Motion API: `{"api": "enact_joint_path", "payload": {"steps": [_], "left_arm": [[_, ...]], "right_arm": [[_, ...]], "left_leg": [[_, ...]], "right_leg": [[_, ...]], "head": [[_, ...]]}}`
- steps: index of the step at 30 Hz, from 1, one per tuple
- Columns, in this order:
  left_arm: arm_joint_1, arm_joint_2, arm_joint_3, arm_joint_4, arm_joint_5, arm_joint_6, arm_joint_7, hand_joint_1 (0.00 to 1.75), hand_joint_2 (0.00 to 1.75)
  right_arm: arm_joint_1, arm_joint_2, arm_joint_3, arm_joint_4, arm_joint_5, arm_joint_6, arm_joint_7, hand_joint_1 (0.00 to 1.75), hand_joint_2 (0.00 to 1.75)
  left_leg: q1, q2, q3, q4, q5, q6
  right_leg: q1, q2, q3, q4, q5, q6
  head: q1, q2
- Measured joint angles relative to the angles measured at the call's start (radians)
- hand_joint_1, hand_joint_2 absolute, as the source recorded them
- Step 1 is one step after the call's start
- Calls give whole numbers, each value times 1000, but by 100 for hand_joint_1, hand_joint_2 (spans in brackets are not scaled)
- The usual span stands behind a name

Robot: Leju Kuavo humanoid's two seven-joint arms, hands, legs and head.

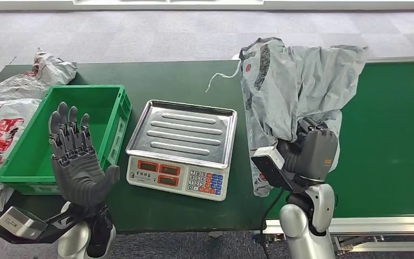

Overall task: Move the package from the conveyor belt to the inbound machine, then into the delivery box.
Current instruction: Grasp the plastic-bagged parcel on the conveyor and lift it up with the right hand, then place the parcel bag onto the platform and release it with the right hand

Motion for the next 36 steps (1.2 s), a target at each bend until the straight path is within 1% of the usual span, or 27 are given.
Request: {"api": "enact_joint_path", "payload": {"steps": [3, 6, 8, 10, 12, 13, 16, 18, 21, 26, 27, 30, 31, 35, 36], "left_arm": [[-8, 0, -2, 13, 0, -1, 0, 0, 175], [-26, -2, -9, 36, 2, -1, -1, 0, 175], [-37, -3, -13, 50, 5, -2, -2, 0, 175], [-47, -5, -14, 64, 17, -5, -5, 0, 175], [-69, -10, -14, 83, 40, -11, -7, 0, 175], [-84, -15, -14, 93, 54, -12, -9, 0, 175], [-117, -23, -14, 112, 80, -3, -11, 0, 175], [-121, -23, -14, 114, 83, 6, -11, 0, 175], [-121, -23, -14, 114, 81, 14, -12, 0, 175], [-119, -23, -12, 110, 70, 23, -12, 0, 175], [-119, -23, -12, 109, 70, 25, -12, 0, 175], [-117, -23, -11, 107, 68, 30, -12, 0, 175], [-116, -23, -11, 106, 66, 31, -12, 0, 175], [-108, -23, -11, 100, 48, 37, -12, 0, 175], [-106, -23, -11, 99, 46, 38, -12, 0, 175]], "right_arm": [[7, 8, 3, -26, 7, -57, -5, 175, 175], [-13, 17, 26, -24, -35, -75, -34, 175, 175], [-35, 22, 53, -12, -56, -64, -53, 175, 175], [-75, 25, 88, 21, -105, -2, -99, 175, 175], [-158, 37, 142, 104, -154, 77, -139, 175, 175], [-215, 49, 171, 165, -170, 98, -147, 175, 175], [-387, 97, 234, 376, -235, 100, -150, 175, 175], [-472, 119, 270, 496, -293, 83, -154, 175, 175], [-544, 139, 318, 615, -338, 65, -157, 175, 175], [-598, 155, 378, 719, -392, 44, -152, 175, 175], [-603, 157, 387, 732, -397, 43, -151, 143, 175], [-616, 160, 408, 761, -398, 25, -147, 12, 175], [-621, 161, 415, 771, -394, 8, -140, 0, 175], [-634, 161, 445, 815, -371, -65, -103, 0, 0], [-635, 161, 449, 826, -369, -71, -99, 0, 0]], "left_leg": [[0, 0, 0, 0, 0, 0], [0, 0, 0, 0, 0, 0], [0, 0, 0, 0, 0, 0], [1, 1, 0, 0, 1, -1], [1, 3, 0, 0, 2, -2], [1, 5, 0, 0, 3, -2], [1, 5, 0, 0, 6, -3], [2, 3, -1, 0, 6, -3], [2, 2, -1, 0, 7, -4], [2, 1, -2, 0, 6, -4], [2, 1, -2, 0, 6, -4], [2, 1, -3, 0, 6, -3], [2, 1, -3, 0, 6, -3], [2, 1, -2, 0, 6, -4], [2, 1, -2, 0, 6, -4]], "right_leg": [[0, 0, 0, 0, 0, 0], [1, 1, 0, 0, 0, 0], [1, 1, 0, 0, 0, 0], [1, 1, 0, 1, 1, -1], [1, 4, -1, 1, 3, -2], [1, 6, -2, 1, 4, -2], [2, 7, -2, 1, 6, -2], [2, 5, -2, 1, 6, -3], [2, 4, -2, 1, 6, -3], [2, 4, -3, 1, 6, -3], [2, 4, -3, 1, 6, -3], [2, 4, -3, 1, 6, -3], [2, 4, -3, 1, 6, -3], [2, 4, -3, 1, 6, -3], [2, 4, -3, 1, 6, -3]], "head": [[0, 0], [0, 0], [0, 0], [0, 0], [0, 0], [0, 0], [0, 0], [0, 0], [0, 0], [0, 0], [0, 0], [0, 0], [0, 0], [0, 0], [0, 0]]}}
